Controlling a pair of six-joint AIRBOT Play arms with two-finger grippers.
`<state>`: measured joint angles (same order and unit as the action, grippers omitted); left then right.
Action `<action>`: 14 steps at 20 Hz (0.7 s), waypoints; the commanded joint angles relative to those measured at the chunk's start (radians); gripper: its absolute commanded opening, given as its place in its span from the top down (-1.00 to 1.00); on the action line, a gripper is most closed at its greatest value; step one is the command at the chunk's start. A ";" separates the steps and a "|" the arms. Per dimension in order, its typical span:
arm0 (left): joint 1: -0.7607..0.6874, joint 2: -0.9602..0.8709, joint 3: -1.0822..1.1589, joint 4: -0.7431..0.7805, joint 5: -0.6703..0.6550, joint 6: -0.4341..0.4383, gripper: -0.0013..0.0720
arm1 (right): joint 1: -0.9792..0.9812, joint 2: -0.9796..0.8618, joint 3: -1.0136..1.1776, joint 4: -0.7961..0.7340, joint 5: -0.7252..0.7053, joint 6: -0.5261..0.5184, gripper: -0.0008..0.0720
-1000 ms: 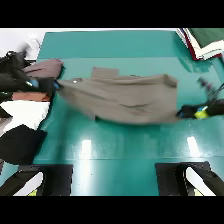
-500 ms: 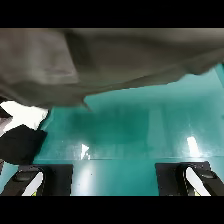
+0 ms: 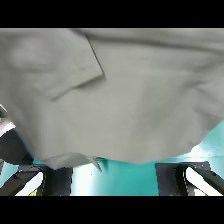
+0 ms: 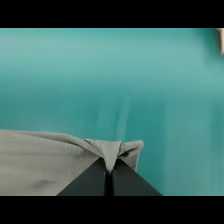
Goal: Fold the shirts.
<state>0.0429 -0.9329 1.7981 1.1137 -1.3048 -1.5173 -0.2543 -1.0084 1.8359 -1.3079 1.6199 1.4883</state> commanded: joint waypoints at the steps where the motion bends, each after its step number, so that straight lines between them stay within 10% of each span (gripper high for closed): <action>1: 0.000 -0.164 -0.240 -0.077 -0.049 0.009 0.89 | -0.001 -0.150 -0.198 -0.005 0.006 -0.017 0.95; 8: 0.000 -0.581 -0.377 -0.167 0.212 0.080 0.89 | 0.000 -0.533 -0.230 0.015 -0.129 -0.039 0.95; 14: 0.014 -0.697 -0.195 -0.138 0.143 0.087 0.89 | 0.000 -0.657 -0.052 0.073 -0.127 -0.051 0.94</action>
<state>0.0483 -1.5810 1.5421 0.9554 -1.1217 -1.4384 -0.2546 -1.6180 1.7340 -1.2491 1.4952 1.4475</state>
